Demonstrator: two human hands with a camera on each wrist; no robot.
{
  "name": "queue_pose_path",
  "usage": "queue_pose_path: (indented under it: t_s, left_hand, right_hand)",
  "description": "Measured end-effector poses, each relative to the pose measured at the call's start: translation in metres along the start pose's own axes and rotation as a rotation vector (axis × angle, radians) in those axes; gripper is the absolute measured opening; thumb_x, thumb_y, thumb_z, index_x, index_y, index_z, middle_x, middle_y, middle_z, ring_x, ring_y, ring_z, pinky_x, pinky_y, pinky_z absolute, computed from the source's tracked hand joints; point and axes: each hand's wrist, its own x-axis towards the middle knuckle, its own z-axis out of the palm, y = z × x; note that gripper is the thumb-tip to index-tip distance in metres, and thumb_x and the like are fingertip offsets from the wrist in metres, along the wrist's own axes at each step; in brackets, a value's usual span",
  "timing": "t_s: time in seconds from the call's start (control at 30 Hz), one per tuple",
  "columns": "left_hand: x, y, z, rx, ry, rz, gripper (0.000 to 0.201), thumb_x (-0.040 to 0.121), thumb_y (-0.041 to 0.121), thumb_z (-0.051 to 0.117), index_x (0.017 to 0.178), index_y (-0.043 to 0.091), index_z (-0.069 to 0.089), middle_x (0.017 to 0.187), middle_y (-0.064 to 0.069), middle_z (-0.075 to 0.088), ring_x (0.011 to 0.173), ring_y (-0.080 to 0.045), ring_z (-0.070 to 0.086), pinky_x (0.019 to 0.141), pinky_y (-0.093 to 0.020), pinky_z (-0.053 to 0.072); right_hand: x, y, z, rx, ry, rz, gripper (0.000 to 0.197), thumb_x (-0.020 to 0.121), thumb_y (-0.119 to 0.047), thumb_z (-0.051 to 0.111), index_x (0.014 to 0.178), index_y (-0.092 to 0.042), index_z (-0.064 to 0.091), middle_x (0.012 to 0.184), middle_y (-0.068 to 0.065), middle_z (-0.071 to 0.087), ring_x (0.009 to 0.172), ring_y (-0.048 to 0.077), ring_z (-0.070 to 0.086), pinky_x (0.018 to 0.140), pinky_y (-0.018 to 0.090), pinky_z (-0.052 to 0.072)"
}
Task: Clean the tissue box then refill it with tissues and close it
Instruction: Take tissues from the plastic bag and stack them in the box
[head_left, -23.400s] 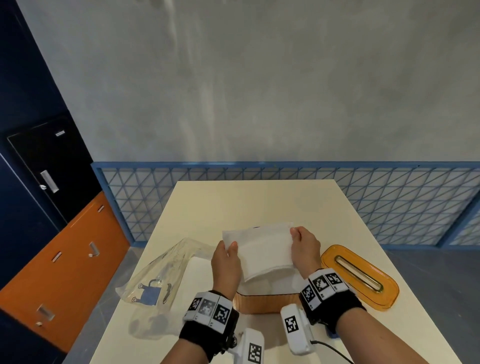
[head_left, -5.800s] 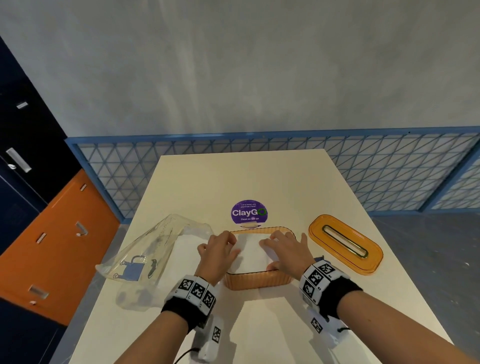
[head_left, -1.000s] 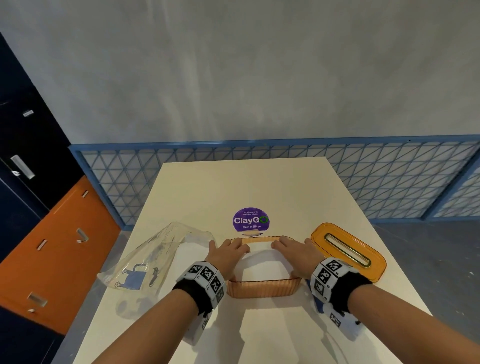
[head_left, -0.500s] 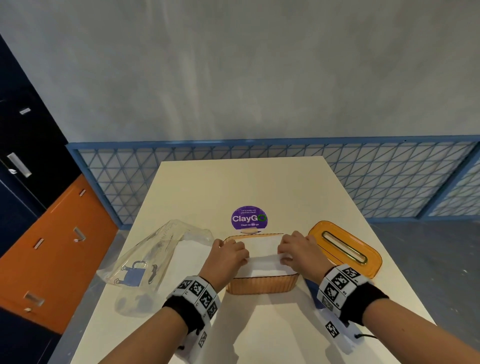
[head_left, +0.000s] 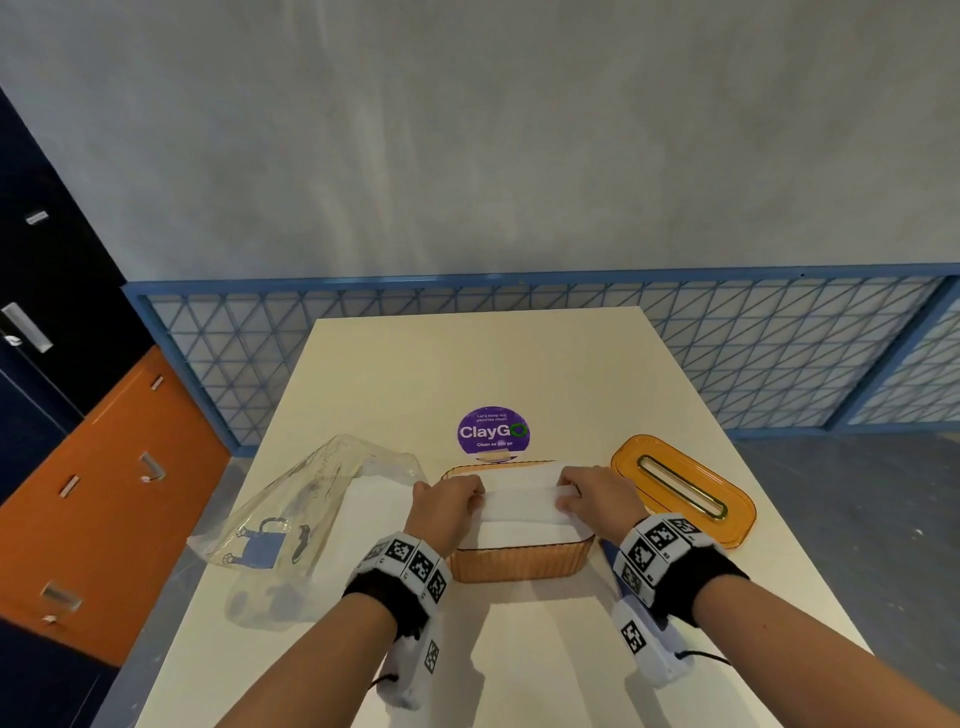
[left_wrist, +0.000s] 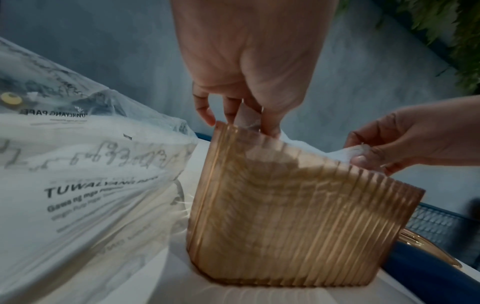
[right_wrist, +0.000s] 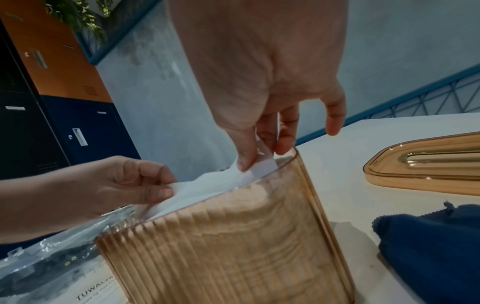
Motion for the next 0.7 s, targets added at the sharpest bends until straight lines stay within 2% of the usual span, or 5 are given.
queue_pose_path:
  t_s: [0.2,0.27,0.37,0.6,0.7]
  left_hand:
    - [-0.007,0.007,0.002,0.247,0.036,0.041,0.026,0.091,0.019,0.053,0.117,0.021,0.053,0.122,0.001,0.057,0.116,-0.023,0.047,0.094,-0.04,0.034]
    - [-0.011,0.011,0.001,0.352,0.091,0.121,0.05,0.058,0.015,0.083,0.102,0.025,0.062,0.113,-0.001,0.063,0.107,-0.025,0.048,0.084,-0.049,0.047]
    - [-0.016,0.016,0.009,0.443,0.119,0.266,0.063,0.028,0.013,0.091,0.085,0.026,0.065,0.103,-0.003,0.07,0.092,-0.026,0.066,0.07,-0.042,0.055]
    - [-0.02,0.029,0.024,0.368,0.021,0.335,0.047,0.028,0.009,0.09,0.07,0.015,0.07,0.08,-0.001,0.069,0.07,-0.017,0.064,0.052,-0.018,0.052]
    - [-0.025,0.035,0.024,0.285,-0.041,0.281,0.033,0.063,0.0,0.076,0.095,0.005,0.066,0.099,-0.011,0.065,0.091,-0.027,0.064,0.074,-0.03,0.056]
  right_hand:
    - [0.003,-0.001,0.004,-0.047,0.087,0.02,0.02,0.088,-0.031,0.058,0.105,-0.021,0.055,0.105,0.002,0.065,0.108,0.023,0.051,0.089,0.038,0.033]
    - [0.004,0.0,0.005,-0.055,0.108,0.006,0.023,0.088,-0.031,0.058,0.107,-0.02,0.053,0.105,0.001,0.064,0.108,0.022,0.05,0.089,0.038,0.033]
    - [0.004,0.001,0.006,-0.072,0.135,-0.026,0.024,0.089,-0.031,0.057,0.11,-0.02,0.053,0.105,0.001,0.065,0.109,0.022,0.05,0.088,0.037,0.032]
    - [0.008,0.0,0.006,-0.058,0.175,-0.053,0.02,0.09,-0.029,0.055,0.109,-0.021,0.053,0.104,0.0,0.065,0.108,0.021,0.05,0.09,0.039,0.032]
    - [0.006,0.003,0.011,-0.084,0.163,-0.06,0.02,0.091,-0.03,0.055,0.109,-0.02,0.053,0.105,0.0,0.065,0.109,0.022,0.05,0.09,0.039,0.031]
